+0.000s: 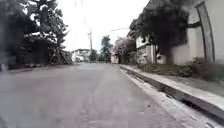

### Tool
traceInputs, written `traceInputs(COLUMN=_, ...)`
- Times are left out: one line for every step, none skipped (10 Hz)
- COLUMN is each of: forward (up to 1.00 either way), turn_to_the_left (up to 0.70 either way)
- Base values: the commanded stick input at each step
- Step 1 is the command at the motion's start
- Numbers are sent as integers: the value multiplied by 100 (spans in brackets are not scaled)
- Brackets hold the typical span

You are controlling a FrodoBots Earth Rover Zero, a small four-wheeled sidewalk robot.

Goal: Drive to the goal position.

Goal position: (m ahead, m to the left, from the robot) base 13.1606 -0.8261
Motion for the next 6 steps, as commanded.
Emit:
traceInputs(forward=100, turn_to_the_left=4)
traceInputs(forward=100, turn_to_the_left=2)
traceInputs(forward=100, turn_to_the_left=5)
traceInputs(forward=100, turn_to_the_left=4)
traceInputs(forward=100, turn_to_the_left=1)
traceInputs(forward=100, turn_to_the_left=2)
